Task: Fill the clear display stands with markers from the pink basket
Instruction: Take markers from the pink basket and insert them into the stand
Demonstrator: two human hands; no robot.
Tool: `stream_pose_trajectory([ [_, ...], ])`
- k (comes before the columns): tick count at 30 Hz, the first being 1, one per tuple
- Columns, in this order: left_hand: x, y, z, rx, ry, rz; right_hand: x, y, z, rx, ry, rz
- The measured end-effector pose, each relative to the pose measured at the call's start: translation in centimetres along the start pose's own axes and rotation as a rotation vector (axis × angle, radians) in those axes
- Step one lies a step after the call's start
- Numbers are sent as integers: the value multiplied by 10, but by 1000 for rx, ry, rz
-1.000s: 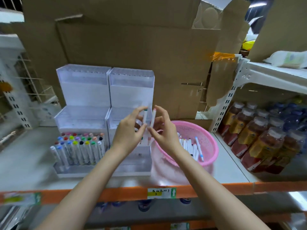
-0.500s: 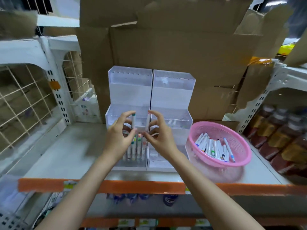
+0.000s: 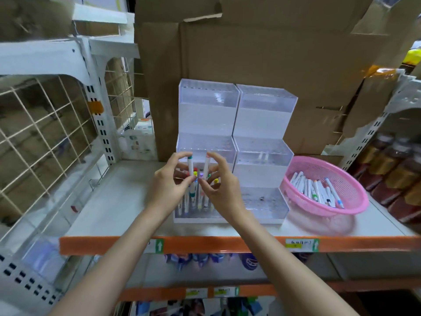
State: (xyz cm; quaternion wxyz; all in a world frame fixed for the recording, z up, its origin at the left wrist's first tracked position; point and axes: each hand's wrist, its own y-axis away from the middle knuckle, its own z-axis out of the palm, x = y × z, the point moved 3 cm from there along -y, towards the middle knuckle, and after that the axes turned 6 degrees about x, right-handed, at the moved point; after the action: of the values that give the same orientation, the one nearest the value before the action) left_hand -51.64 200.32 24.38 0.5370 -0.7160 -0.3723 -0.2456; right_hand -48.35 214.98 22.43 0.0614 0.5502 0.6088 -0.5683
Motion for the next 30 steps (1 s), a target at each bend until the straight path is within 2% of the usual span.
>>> stream_pose_trajectory([
  [7, -6, 2, 7, -31, -47, 106, 6, 6, 0, 8, 40, 14],
  [30, 1, -1, 4, -47, -181, 138, 6, 8, 6, -47, 155, 8],
])
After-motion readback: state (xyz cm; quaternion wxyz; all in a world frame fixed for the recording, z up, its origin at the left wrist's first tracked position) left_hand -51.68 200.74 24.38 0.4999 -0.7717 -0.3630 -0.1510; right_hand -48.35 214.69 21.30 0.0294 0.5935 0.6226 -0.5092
